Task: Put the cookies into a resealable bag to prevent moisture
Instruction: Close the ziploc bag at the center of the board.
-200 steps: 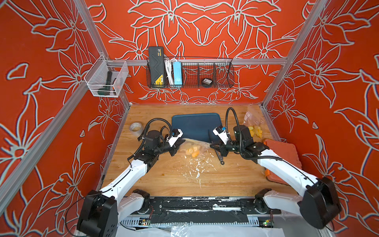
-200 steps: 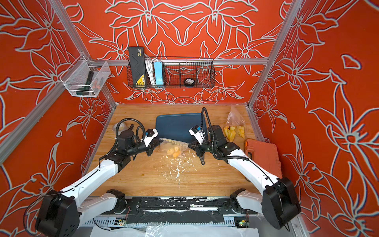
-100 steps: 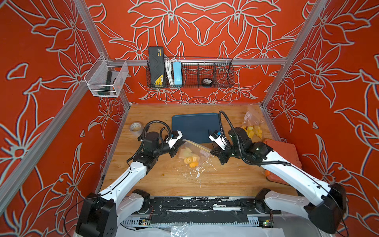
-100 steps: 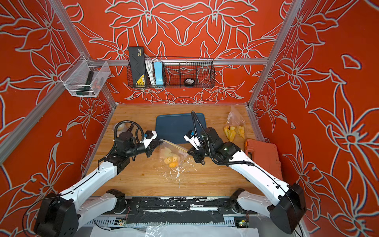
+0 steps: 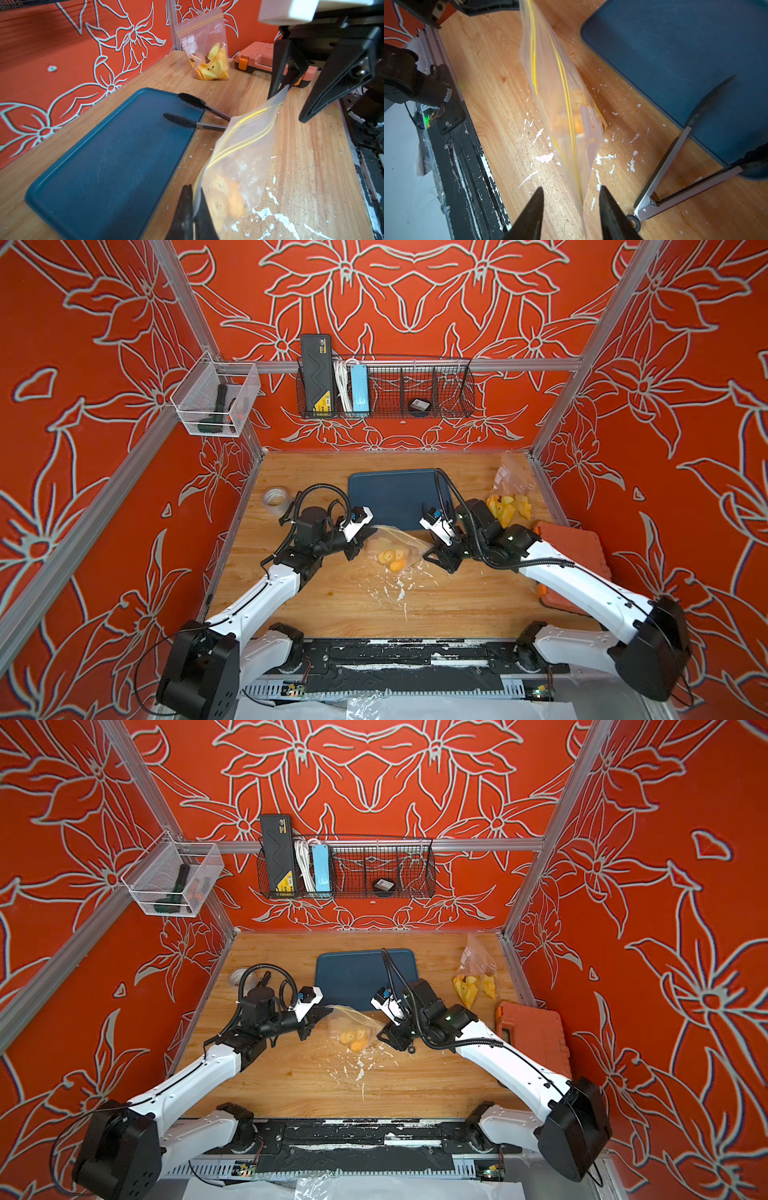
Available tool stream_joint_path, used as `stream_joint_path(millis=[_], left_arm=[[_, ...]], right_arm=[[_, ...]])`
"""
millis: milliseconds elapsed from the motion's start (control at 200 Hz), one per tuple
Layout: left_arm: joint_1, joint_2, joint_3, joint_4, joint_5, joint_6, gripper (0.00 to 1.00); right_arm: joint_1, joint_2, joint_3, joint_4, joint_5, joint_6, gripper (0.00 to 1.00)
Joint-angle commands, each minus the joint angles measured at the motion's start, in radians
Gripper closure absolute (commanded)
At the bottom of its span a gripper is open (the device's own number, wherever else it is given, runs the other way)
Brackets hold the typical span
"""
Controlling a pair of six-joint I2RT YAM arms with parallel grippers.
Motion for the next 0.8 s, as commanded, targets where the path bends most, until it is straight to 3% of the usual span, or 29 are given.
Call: stream_joint_path(millis=[0, 195, 510, 581, 626, 796], left_arm=[[-0.006, 0.005, 0.003, 0.005, 0.0, 0.017, 1.0], [-0.006, 0.009, 0.005, 0.004, -0.001, 0.017, 1.0], [-0.006, 0.011, 0.006, 0.002, -0.017, 0.02, 1.0], [-0.006, 0.011, 0.006, 0.001, -0.017, 0.021, 1.0], [-0.006, 0.011, 0.006, 0.001, -0.02, 0.021, 1.0], [-0.004, 0.009, 0.006, 0.001, -0.026, 0.022, 1.0]], right_arm=[[0.001, 0.002, -0.019, 0.058, 0.025, -0.062, 0.57], [0.0, 0.015, -0.009, 0.072, -0.018, -0.126, 0.64], [0.001, 0.04, -0.012, 0.052, 0.045, -0.127, 0.71], [0.001, 0.04, -0.013, 0.062, 0.053, -0.123, 0.8], [0.001, 0.04, -0.013, 0.061, 0.057, -0.125, 1.0], [0.001, 0.028, -0.013, 0.066, 0.037, -0.127, 1.0]])
